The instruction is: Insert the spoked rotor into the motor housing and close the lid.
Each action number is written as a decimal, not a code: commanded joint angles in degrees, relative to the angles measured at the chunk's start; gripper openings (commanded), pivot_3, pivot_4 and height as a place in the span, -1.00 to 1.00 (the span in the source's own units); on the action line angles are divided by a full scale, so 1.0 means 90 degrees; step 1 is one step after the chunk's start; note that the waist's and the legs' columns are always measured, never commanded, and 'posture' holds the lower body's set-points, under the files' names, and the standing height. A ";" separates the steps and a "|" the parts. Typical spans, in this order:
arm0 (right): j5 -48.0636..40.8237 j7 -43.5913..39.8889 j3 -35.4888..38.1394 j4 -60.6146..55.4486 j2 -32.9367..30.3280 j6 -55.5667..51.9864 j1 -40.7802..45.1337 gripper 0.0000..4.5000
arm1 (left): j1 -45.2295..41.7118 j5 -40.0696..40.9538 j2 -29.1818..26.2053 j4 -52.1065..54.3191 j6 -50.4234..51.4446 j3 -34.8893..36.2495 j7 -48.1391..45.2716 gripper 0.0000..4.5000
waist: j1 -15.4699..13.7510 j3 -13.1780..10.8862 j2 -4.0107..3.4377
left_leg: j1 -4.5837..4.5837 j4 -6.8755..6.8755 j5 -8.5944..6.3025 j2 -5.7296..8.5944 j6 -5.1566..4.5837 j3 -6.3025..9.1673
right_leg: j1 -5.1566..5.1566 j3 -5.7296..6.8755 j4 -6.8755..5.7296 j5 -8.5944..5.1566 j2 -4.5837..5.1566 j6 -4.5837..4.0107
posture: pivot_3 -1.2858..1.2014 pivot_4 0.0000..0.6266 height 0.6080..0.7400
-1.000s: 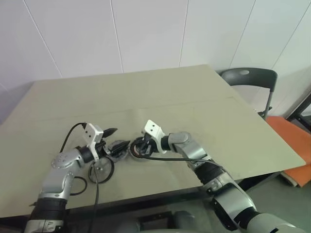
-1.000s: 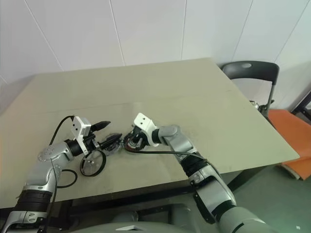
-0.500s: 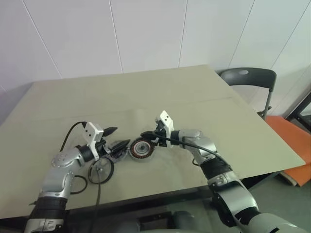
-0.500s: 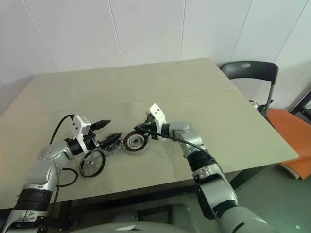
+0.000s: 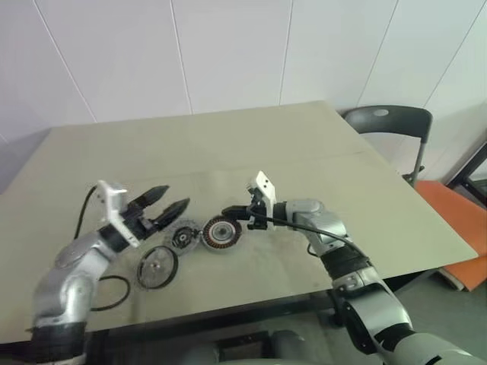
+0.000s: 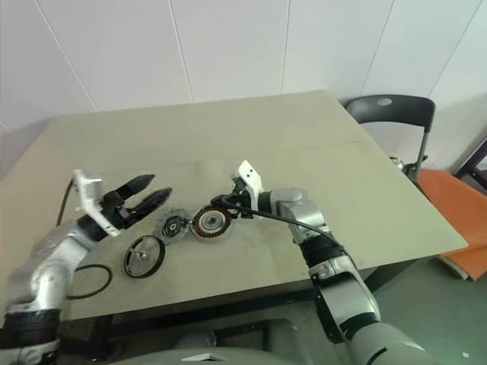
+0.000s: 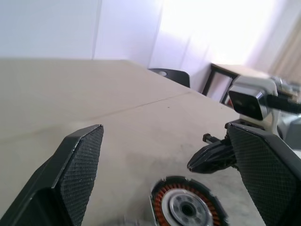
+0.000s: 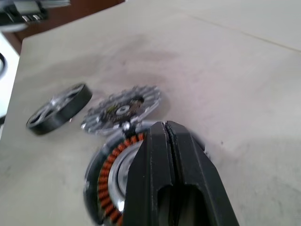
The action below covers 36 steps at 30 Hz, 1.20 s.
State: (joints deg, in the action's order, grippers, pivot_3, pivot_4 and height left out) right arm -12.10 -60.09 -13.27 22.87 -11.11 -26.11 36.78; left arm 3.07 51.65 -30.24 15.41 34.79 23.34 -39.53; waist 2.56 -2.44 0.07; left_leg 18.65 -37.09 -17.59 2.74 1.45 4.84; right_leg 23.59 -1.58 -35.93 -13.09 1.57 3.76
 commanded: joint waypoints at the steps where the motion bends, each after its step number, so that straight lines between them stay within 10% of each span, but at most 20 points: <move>1: -0.0066 -0.0130 -0.0039 -0.0227 -0.0005 0.0075 0.0136 -0.98 | 0.0225 0.1291 -0.0168 0.0331 0.0865 0.0853 0.0751 1.00 | -0.0017 -0.0012 0.0007 | -0.0002 -0.0002 0.0000 -0.0001 0.0000 0.0002 | -0.0003 0.0004 0.0000 0.0000 -0.0001 0.0001 | 0.03 -1.00 1.00; 10: -0.0017 -0.0126 -0.0114 -0.0134 -0.0025 0.0152 0.0121 -0.98 | 0.1803 0.4106 -0.0383 0.0343 0.2431 0.1529 0.2491 1.00 | -0.0006 -0.0034 0.0007 | -0.0006 0.0003 -0.0001 -0.0004 0.0002 0.0005 | -0.0015 0.0009 0.0021 -0.0012 0.0000 -0.0017 | 0.03 -1.00 1.00; 36: 0.0004 -0.0002 -0.0140 -0.0001 -0.0011 0.0236 0.0133 -0.98 | 0.1959 0.6143 -0.0617 -0.0778 0.2662 0.0363 0.4928 1.00 | -0.0055 -0.0048 -0.0015 | 0.0082 0.0002 -0.0001 0.0003 0.0007 0.0006 | 0.0055 0.0013 0.0051 0.0003 0.0005 -0.0055 | 0.03 -1.00 1.00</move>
State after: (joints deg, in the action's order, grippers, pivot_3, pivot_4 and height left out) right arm -11.94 -60.32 -15.18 23.77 -11.44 -24.89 36.83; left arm 20.98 105.98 -35.12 8.88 57.93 28.46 4.62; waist 2.07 -2.87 -0.06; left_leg 19.38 -37.08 -17.60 2.78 1.52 4.89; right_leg 24.07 -1.47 -35.48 -13.06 1.62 3.27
